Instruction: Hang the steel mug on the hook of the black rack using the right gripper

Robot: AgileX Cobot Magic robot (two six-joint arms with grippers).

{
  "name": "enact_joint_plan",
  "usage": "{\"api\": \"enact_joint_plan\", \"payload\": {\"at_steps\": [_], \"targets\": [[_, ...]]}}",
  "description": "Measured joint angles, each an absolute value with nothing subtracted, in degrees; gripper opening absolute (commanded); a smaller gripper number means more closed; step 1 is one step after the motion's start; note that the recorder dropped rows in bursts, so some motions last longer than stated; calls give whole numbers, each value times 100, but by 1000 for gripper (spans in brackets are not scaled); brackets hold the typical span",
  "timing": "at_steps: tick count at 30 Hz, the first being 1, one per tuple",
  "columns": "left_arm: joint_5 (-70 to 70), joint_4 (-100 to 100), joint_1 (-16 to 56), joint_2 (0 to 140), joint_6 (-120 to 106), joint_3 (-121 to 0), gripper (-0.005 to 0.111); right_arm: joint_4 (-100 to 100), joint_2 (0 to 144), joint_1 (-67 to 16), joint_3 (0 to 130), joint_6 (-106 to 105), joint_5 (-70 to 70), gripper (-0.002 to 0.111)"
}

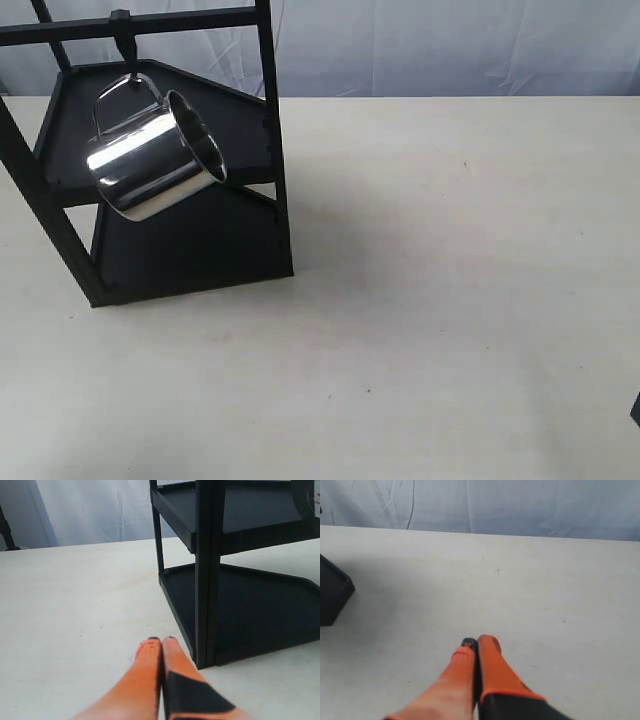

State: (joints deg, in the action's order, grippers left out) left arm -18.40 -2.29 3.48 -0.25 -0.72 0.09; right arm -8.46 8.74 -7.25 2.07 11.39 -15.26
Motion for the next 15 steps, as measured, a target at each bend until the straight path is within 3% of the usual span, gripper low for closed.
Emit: {"api": "enact_joint_plan", "payload": {"at_steps": [15], "targets": [[-1840,-229,348,-25,-72,9,0,193,517,-725,28,106,-1661,0]]}}
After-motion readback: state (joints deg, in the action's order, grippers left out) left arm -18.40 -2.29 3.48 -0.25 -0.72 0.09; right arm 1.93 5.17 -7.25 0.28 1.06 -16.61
